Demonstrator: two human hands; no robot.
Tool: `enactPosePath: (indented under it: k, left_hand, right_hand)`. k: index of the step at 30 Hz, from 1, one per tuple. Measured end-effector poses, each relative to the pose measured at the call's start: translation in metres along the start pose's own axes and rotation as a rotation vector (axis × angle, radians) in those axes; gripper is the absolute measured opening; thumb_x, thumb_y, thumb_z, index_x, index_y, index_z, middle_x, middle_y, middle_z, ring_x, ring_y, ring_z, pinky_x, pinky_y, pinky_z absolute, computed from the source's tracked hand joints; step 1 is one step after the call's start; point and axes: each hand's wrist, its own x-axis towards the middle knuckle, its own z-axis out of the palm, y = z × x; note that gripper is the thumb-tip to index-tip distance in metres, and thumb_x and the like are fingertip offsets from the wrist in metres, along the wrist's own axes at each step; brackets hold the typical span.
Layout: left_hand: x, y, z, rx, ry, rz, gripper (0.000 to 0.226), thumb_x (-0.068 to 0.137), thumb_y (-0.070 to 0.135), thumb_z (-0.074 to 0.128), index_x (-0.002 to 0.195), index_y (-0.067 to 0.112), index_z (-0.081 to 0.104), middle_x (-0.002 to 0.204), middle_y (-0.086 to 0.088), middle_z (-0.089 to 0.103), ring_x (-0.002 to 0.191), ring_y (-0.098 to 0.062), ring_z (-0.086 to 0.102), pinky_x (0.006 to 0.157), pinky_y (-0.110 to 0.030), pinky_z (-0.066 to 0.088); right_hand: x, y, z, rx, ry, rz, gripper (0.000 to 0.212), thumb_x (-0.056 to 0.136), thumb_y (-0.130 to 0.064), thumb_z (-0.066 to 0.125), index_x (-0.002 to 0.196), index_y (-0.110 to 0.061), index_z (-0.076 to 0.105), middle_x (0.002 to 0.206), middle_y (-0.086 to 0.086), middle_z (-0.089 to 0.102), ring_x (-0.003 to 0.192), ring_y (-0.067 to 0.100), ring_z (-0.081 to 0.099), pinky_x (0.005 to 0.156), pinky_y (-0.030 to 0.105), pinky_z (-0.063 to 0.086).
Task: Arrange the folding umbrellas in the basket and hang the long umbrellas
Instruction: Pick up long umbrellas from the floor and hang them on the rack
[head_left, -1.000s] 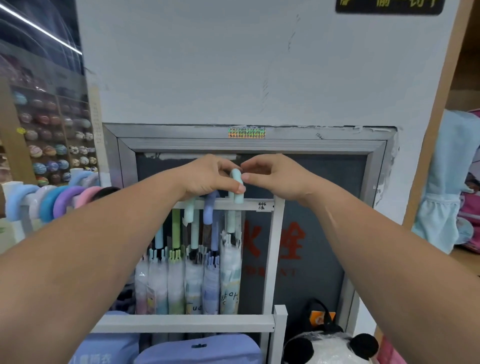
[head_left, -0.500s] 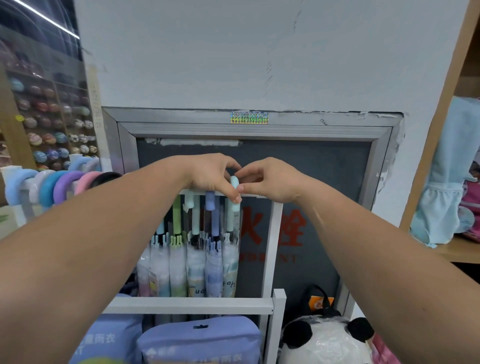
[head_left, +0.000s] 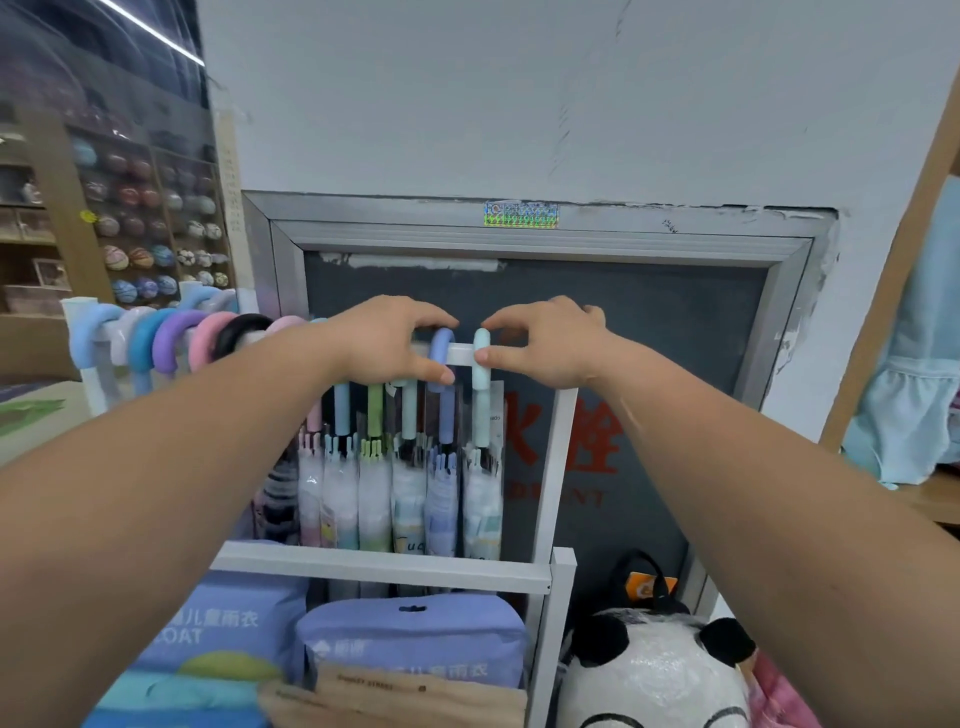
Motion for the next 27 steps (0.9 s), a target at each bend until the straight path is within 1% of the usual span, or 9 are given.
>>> enactPosePath:
  k: [2,4,7,10,14,17,19,23,27]
  left_hand:
    - [-0.002,0.003,0.002,0.075,-0.009,-0.035,0.077,0.084,0.057,0.071,0.151,0.033,0.04,0.15,0.004,0.05,0.134,-0.02,0.047,0.107,-0.034,0.038]
    - [-0.004,0.005,0.006,0.173,-0.012,-0.067,0.076,0.089,0.061,0.062,0.154,0.035,0.033,0.151,0.003,0.049,0.137,-0.023,0.044,0.112,-0.042,0.034]
    - [-0.012,0.007,0.015,0.212,0.0,-0.078,0.077,0.094,0.058,0.056,0.158,0.032,0.022,0.161,0.001,0.035,0.152,-0.02,0.023,0.121,-0.051,0.016]
    - [-0.022,0.013,0.022,0.193,0.069,-0.087,0.081,0.095,0.057,0.055,0.16,0.027,0.017,0.168,0.005,0.018,0.156,-0.018,0.009,0.123,-0.056,0.007]
    - [-0.035,0.022,0.024,0.121,0.245,-0.067,0.081,0.092,0.056,0.06,0.158,0.024,0.026,0.165,-0.001,0.026,0.153,-0.025,0.019,0.122,-0.058,0.017]
    - [-0.048,0.032,0.024,0.109,0.385,0.03,0.075,0.089,0.054,0.065,0.152,0.024,0.038,0.156,-0.004,0.042,0.143,-0.031,0.037,0.115,-0.052,0.032]
    - [-0.058,0.046,0.03,0.082,0.425,0.096,0.073,0.086,0.057,0.067,0.147,0.024,0.046,0.149,-0.004,0.049,0.136,-0.033,0.044,0.11,-0.05,0.038]
    - [-0.079,0.076,0.069,0.026,0.306,0.284,0.073,0.079,0.066,0.059,0.138,0.024,0.052,0.138,-0.003,0.056,0.128,-0.031,0.05,0.105,-0.05,0.042]
    - [-0.105,0.121,0.122,-0.003,0.18,0.429,0.071,0.077,0.061,0.06,0.136,0.022,0.055,0.138,-0.003,0.056,0.127,-0.032,0.049,0.103,-0.048,0.04]
  right_hand:
    - [-0.002,-0.002,0.002,-0.014,0.004,0.002,0.058,0.088,-0.077,0.042,0.139,-0.048,0.047,0.126,-0.018,0.064,0.135,0.022,0.037,0.113,0.059,0.018]
    - [-0.004,-0.003,0.006,-0.02,0.01,0.003,0.056,0.091,-0.074,0.039,0.14,-0.047,0.046,0.13,-0.015,0.062,0.139,0.023,0.033,0.115,0.061,0.013]
    - [-0.009,-0.005,0.012,-0.007,0.028,0.023,0.054,0.094,-0.07,0.038,0.142,-0.047,0.043,0.139,-0.01,0.056,0.149,0.026,0.017,0.118,0.063,-0.001]
    - [-0.019,-0.008,0.018,0.004,0.089,0.032,0.055,0.095,-0.068,0.039,0.146,-0.047,0.039,0.147,-0.007,0.049,0.152,0.028,0.01,0.117,0.064,-0.003]
    - [-0.044,-0.008,0.024,0.01,0.251,0.071,0.053,0.095,-0.065,0.042,0.144,-0.047,0.041,0.155,-0.006,0.038,0.151,0.029,0.014,0.118,0.064,0.004]
    - [-0.077,-0.004,0.025,0.031,0.321,0.126,0.049,0.094,-0.063,0.047,0.139,-0.045,0.048,0.153,-0.005,0.04,0.146,0.027,0.023,0.117,0.061,0.014]
    - [-0.108,-0.003,0.028,0.035,0.333,0.185,0.047,0.093,-0.063,0.049,0.137,-0.045,0.051,0.152,-0.005,0.041,0.143,0.026,0.028,0.116,0.058,0.018]
    - [-0.191,-0.001,0.047,0.0,0.301,0.358,0.049,0.092,-0.062,0.052,0.138,-0.044,0.051,0.152,-0.005,0.04,0.142,0.026,0.031,0.114,0.053,0.024]
    - [-0.29,0.004,0.063,-0.105,0.187,0.561,0.053,0.089,-0.063,0.055,0.139,-0.045,0.05,0.152,-0.005,0.039,0.141,0.026,0.032,0.112,0.048,0.024]
